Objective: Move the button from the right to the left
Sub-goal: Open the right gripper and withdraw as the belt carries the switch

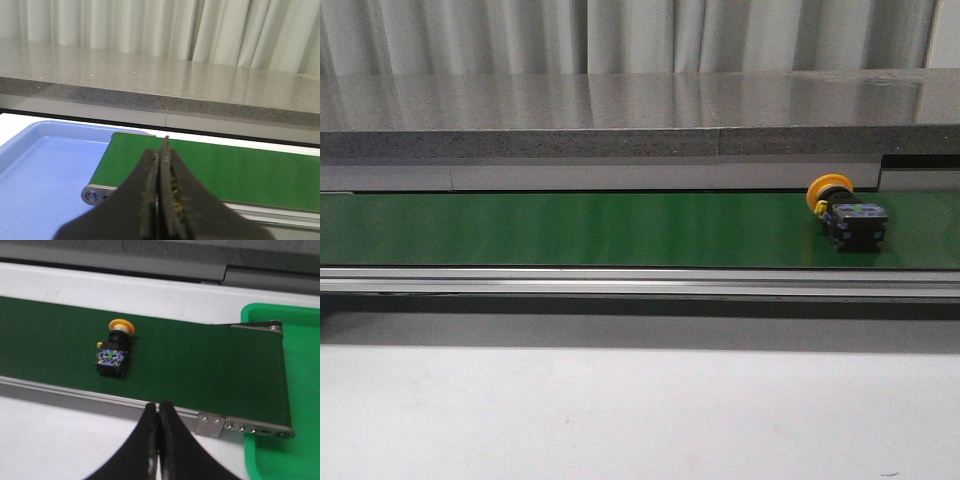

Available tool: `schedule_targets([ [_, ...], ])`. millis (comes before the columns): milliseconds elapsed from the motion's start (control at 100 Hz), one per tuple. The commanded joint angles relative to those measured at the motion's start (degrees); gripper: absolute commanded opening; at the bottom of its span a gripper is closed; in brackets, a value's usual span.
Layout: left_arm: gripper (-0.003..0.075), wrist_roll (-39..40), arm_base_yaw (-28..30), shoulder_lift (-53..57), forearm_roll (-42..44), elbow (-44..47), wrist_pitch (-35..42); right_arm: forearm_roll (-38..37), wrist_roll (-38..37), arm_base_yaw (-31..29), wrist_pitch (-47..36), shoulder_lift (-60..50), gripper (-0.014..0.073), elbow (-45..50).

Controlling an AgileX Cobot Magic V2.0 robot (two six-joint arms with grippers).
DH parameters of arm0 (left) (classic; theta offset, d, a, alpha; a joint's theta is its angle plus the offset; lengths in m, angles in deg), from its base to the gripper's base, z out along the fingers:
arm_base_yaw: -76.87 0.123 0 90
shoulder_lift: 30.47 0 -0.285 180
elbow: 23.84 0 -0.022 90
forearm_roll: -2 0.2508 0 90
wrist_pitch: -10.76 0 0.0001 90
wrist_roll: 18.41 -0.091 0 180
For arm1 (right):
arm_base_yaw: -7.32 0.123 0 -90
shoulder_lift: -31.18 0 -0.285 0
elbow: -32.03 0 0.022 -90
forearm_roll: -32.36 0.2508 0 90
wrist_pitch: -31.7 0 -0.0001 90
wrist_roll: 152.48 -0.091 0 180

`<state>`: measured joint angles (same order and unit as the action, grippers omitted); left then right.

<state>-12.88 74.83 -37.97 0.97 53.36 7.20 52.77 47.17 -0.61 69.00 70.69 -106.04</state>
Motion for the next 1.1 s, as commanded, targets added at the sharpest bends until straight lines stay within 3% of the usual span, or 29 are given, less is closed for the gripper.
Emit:
schedule_targets([
  [0,-0.0020,0.39,0.15,1.81,-0.03,2.51,4.32,1.21,0.41,0.11,-8.89,-2.98,-0.0065,1.03],
  [250,-0.0020,0.39,0.15,1.81,-0.03,2.51,4.32,-0.40,0.41,0.11,-21.81,-10.93,-0.0067,9.69],
  [510,-0.0020,0.39,0.15,1.81,-0.03,2.51,4.32,-4.23,-0.09,0.11,-26.11,-16.28,-0.0067,14.36],
  [680,-0.0020,0.39,0.15,1.81,-0.03,2.51,4.32,-6.28,-7.65,0.11,-29.11,-20.39,-0.0067,17.10],
  [870,-0.0020,0.39,0.15,1.81,-0.03,2.51,4.32,-17.17,-17.03,0.11,-31.56,-22.36,-0.0067,19.08],
  [1090,-0.0020,0.39,0.15,1.81,-0.03,2.51,4.32,-17.93,-17.62,0.05,-32.17,-22.36,-0.0067,19.08],
])
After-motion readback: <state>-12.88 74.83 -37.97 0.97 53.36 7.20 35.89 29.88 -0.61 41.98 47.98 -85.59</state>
